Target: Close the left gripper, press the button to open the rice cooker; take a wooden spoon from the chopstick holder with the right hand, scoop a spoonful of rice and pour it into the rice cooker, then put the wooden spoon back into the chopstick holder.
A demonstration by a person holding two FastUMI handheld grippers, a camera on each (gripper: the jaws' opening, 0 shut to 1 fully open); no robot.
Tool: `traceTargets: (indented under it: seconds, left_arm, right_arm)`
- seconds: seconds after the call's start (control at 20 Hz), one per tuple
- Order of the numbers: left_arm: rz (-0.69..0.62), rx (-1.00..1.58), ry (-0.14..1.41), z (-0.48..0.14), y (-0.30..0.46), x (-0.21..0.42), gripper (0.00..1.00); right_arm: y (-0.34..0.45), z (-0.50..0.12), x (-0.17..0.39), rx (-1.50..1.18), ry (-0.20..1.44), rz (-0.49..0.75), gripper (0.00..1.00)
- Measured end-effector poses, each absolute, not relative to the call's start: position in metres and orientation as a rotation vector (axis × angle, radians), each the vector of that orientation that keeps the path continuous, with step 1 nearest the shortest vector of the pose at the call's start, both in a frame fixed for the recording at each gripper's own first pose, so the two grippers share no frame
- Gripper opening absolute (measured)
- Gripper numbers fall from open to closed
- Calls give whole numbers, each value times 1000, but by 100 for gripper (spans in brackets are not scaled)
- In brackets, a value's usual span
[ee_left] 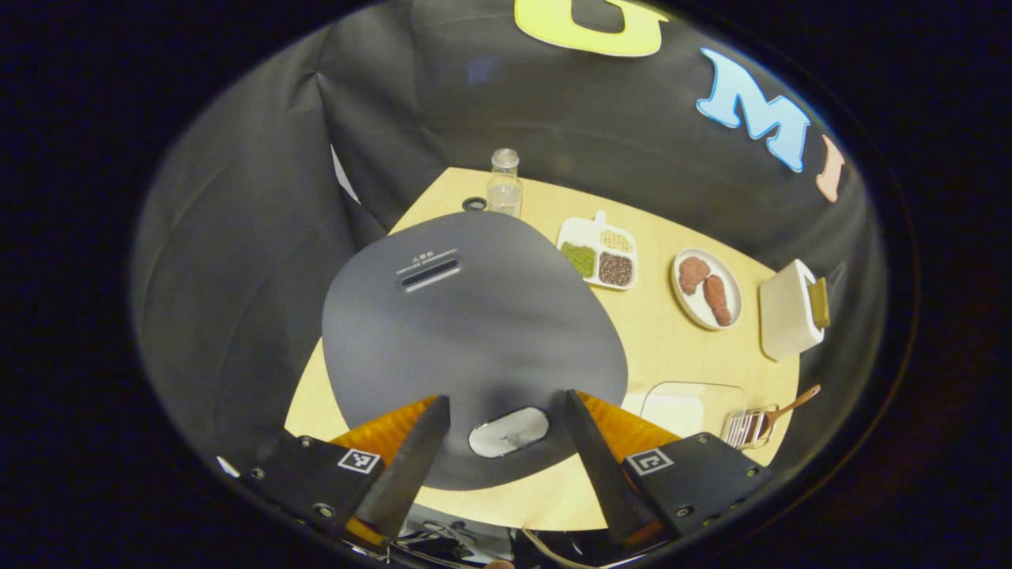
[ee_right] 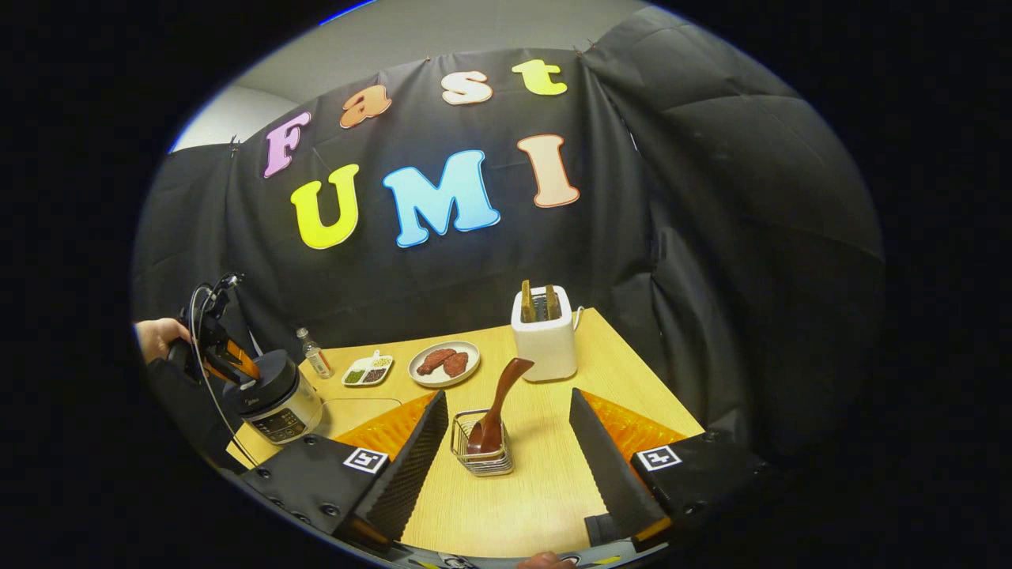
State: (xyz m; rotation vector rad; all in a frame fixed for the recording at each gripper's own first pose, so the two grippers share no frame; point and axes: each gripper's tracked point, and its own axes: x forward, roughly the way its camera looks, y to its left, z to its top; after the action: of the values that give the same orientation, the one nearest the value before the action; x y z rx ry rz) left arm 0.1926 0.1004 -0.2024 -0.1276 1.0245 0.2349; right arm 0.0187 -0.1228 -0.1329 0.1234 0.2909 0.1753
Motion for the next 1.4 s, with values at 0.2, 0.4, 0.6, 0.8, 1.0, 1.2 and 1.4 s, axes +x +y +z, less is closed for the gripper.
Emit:
traceTargets:
  seconds: [0.2, 0.4, 0.6, 0.8, 1.0, 1.2, 1.4]
  left_arm:
    - [256, -138, 1014, -207, 102, 190, 97]
    - [273, -110, 907, -199, 100, 184, 98]
    - [267, -68, 822, -196, 90, 157, 94]
    - [178, -12, 643, -139, 63, 127, 95]
    - [127, 175, 374, -43, 59, 89, 95]
    - [63, 139, 148, 30, 35, 38, 93]
    - [55, -3, -33, 78, 29, -15, 93]
  right_arm:
    - [-134, -149, 11, 120, 330, 224, 98]
    - [-143, -146, 4, 114, 338, 219, 98]
    - [-147, -134, 5, 96, 324, 185, 98]
    - [-147, -99, 7, 51, 256, 161, 98]
    - [-142, -49, 13, -51, 121, 132, 98]
    - [-135, 10, 6, -115, -39, 88, 98]
    - [-119, 29, -10, -69, -50, 81, 98]
